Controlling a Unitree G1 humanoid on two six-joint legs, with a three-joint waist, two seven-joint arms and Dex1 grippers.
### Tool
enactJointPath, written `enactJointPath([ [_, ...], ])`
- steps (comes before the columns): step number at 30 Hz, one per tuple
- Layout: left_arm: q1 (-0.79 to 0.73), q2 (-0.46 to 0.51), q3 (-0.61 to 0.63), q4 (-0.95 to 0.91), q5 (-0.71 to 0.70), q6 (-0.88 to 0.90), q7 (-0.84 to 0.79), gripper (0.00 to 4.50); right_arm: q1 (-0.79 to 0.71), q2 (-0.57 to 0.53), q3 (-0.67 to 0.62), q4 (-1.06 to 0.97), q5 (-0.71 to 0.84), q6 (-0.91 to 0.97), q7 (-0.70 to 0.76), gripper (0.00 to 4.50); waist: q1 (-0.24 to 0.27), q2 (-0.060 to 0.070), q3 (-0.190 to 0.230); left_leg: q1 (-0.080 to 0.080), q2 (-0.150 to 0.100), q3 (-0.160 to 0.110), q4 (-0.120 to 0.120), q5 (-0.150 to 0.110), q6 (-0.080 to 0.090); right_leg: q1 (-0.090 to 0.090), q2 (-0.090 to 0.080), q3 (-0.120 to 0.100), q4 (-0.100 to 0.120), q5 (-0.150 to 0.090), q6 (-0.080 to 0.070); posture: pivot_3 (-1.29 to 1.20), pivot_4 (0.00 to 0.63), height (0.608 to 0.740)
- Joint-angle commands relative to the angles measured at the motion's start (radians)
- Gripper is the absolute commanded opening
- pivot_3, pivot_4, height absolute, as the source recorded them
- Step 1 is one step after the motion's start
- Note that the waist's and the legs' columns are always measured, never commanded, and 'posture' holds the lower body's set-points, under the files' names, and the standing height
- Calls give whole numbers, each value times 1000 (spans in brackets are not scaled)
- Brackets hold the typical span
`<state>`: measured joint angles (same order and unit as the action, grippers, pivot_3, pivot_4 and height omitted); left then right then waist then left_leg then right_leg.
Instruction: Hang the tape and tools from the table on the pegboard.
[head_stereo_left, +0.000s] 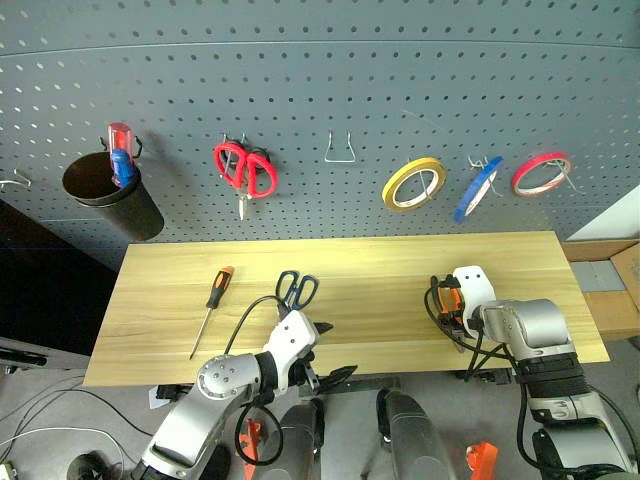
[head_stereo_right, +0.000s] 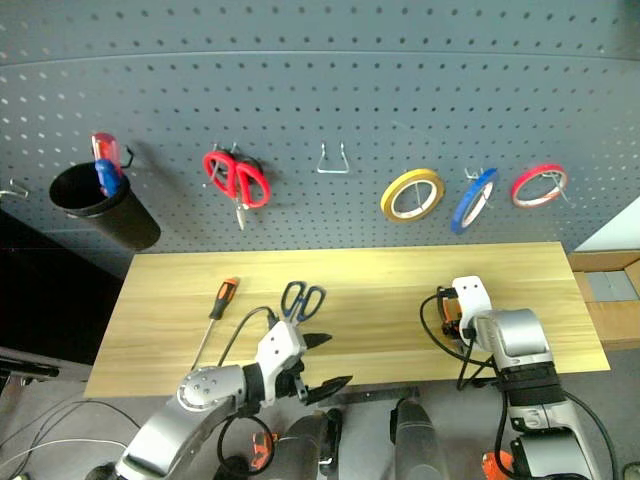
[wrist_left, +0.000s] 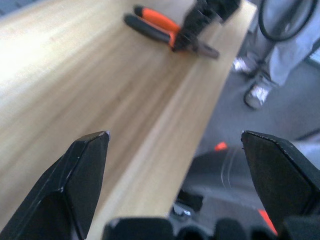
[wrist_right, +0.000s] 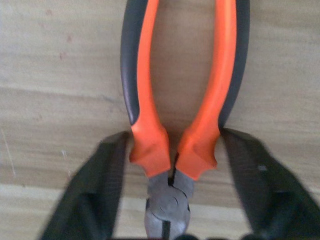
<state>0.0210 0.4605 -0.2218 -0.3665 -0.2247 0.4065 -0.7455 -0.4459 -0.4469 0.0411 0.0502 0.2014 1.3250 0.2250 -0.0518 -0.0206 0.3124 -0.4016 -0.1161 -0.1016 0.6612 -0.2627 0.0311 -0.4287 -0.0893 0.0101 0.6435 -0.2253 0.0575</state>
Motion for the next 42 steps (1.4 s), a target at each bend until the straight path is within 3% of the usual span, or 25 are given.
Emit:
enactJointPath([
  [1,-16,-74,101,-37,-65,-50,78,4500,22,-136,31,-179,82,9,168,1827,1,2,1,-1,0,0,0,0,0,-1,0,0,0,0,0,-90,331,740],
  [4,-20,-134,161,-54,-88,-74,138,4500,74,-290,29,-381,208,-86,404,1827,2,2,1,-10,0,2,2,2,-4,-11,0,0,1,0,0,-96,308,740],
  [7,-30,-172,197,-66,-69,-122,200,4500,135,-388,-85,-542,379,-164,626,1827,1,2,0,-14,2,2,2,3,-5,-14,2,-1,1,0,0,-94,290,740],
  [11,-25,-203,212,-113,8,-237,286,4500,58,-288,-265,-575,568,-323,717,1826,1,-1,-2,-14,4,1,3,2,-6,-14,3,-2,0,0,0,-75,267,740],
  [19,-34,-257,185,-237,77,-339,395,4500,-332,3,-283,-367,660,-417,527,1826,29,-7,-9,-13,3,2,4,5,-10,-14,3,-1,1,6,-2,38,228,740],
  [25,-22,-266,191,-226,135,-406,445,4500,-552,199,-168,-193,442,-730,404,1826,55,-8,-18,-16,2,4,4,5,-11,-19,3,-4,2,6,-2,80,203,740],
  [27,-21,-273,188,-216,147,-432,457,4500,-579,215,-105,-148,332,-828,384,1826,55,-8,-22,-16,2,5,3,6,-12,-22,3,-4,3,6,-2,84,201,740],
  [32,-12,-277,172,-201,160,-438,468,4500,-554,257,9,-1,113,-1044,317,1826,60,-12,-34,-16,3,5,3,6,-12,-22,3,-6,3,6,-2,84,206,740],
  [42,-12,-265,166,-205,158,-423,473,4500,-511,317,0,175,-12,-1246,206,1826,61,-12,-34,-16,3,5,4,6,-13,-22,4,-5,5,7,-4,99,219,740],
])
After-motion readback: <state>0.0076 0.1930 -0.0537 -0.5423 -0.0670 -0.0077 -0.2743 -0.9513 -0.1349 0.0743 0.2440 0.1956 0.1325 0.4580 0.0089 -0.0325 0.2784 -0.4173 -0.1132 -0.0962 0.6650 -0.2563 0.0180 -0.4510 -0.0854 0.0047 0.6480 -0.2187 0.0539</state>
